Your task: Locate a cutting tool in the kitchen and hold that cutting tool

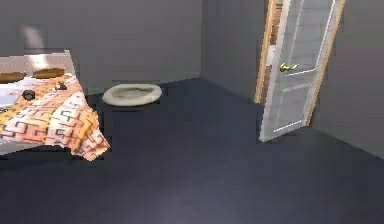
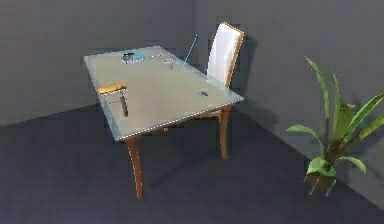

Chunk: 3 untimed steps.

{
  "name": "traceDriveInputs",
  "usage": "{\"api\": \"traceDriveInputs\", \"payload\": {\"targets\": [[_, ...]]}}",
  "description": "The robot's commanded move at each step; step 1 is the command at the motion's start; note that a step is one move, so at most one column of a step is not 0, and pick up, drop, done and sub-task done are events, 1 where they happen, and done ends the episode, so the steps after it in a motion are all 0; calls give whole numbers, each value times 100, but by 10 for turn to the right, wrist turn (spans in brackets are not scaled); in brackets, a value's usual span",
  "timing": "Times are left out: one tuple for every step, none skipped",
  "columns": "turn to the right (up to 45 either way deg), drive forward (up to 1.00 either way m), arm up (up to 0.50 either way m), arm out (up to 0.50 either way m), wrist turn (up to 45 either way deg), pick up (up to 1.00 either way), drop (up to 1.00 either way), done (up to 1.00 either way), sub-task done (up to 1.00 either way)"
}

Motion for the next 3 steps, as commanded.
{"api": "traceDriveInputs", "payload": {"targets": [[60, 0, 0, 0, 0, 0, 0, 0, 0], [0, 100, 0, 0, 0, 0, 0, 0, 0], [30, 0, 0, 0, 0, 0, 0, 0, 0]]}}
